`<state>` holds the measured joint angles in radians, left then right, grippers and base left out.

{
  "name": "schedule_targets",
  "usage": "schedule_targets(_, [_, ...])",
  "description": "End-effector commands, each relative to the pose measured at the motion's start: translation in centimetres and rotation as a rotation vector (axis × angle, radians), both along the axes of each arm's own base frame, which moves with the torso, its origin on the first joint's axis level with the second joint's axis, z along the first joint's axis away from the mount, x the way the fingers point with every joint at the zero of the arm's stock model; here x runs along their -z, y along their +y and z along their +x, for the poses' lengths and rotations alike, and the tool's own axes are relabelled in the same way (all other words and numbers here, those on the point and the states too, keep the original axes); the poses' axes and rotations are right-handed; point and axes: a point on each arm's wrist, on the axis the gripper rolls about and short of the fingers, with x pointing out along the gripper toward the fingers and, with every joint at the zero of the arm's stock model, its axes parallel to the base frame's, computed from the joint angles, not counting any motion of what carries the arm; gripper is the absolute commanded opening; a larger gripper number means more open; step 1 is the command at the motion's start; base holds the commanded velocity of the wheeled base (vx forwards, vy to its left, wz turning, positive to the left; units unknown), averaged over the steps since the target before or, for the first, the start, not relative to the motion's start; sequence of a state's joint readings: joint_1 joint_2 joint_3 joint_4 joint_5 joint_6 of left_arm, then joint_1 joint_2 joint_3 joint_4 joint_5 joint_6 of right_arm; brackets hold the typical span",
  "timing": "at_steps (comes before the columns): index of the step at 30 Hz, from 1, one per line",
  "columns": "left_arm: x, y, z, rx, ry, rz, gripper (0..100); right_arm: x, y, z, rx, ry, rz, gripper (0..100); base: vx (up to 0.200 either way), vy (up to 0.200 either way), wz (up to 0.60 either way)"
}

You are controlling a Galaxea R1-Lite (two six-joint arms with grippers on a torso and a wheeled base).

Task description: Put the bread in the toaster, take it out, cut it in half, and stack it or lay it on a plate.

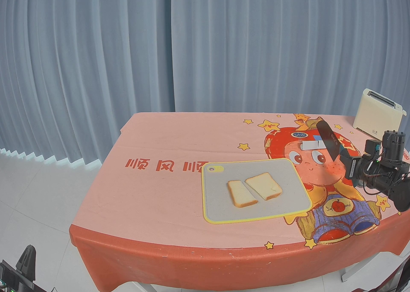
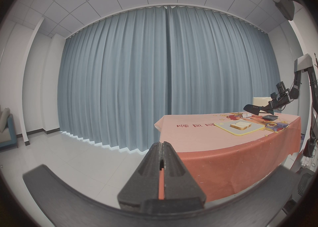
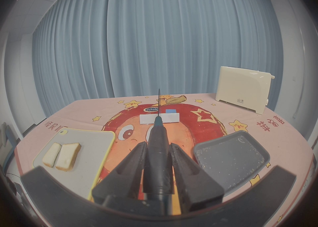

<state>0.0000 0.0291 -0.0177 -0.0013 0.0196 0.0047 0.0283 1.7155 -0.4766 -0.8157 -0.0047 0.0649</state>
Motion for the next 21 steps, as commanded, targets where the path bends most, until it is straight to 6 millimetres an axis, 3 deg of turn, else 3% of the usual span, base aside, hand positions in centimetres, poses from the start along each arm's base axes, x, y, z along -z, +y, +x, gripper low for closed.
schedule_targets(1, [0.49, 0.0, 0.14, 0.0, 0.019, 0.0, 0, 0.21, -0.02, 0.06, 0.0, 0.008, -0.001, 0, 0.0, 0.0, 0.0])
schedule_targets(21, [0.49, 0.0, 0.14, 0.0, 0.019, 0.0, 0, 0.84, 0.23, 0.03, -0.011, 0.032, -0.006, 0, 0.0, 0.0, 0.0])
